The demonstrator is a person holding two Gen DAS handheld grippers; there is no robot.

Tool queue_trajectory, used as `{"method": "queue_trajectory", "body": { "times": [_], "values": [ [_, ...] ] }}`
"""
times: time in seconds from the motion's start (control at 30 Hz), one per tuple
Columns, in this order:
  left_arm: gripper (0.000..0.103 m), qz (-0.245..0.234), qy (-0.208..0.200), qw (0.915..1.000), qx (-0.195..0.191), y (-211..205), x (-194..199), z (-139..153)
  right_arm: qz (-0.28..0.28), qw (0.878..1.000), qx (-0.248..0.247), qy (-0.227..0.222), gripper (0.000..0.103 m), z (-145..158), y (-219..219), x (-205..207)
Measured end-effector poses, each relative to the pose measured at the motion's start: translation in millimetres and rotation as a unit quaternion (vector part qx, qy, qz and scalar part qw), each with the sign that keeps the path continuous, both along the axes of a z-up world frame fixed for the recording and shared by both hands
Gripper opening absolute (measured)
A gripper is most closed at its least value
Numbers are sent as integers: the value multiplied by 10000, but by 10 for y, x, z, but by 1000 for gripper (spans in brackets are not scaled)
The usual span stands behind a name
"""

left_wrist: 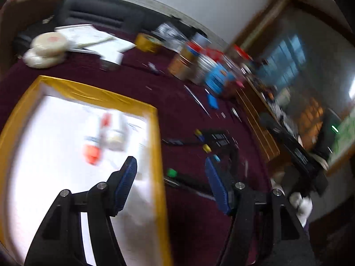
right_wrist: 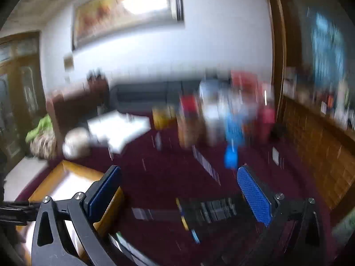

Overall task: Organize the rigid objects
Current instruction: 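Open both grippers to release the bottles in the box, then grasp the clear ballpoint pen with the left gripper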

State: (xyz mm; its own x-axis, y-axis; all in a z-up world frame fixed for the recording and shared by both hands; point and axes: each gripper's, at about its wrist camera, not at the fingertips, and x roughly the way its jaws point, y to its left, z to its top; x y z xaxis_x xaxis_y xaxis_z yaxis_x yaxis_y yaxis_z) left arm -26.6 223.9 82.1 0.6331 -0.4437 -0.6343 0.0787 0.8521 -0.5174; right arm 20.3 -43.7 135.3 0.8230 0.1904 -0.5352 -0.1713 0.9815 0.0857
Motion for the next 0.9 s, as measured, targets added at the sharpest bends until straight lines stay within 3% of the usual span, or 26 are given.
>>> {"method": "queue_trajectory", "body": {
  "times": [0.07,0.2,0.4,0.67,0.9],
  "values": [
    [63,-250,3,9996,119,-250,-51,0,-505,9979,285,274,100,-178,-372,45],
    [63,-675,146,9969,374,-708,-107,-75,-1177,9911,372,491,100,-479,-917,87],
    [63,-892,431,9911,890,-1197,-98,-243,-1682,9797,886,634,98,-823,-1550,6],
    [63,-876,1146,9800,1368,-1607,73,-601,-1703,9720,1457,699,98,-883,-1694,-33],
    [63,-936,816,9736,1914,-1909,219,-609,-1509,9751,1441,746,98,-929,-1631,-64]
  ]
}}
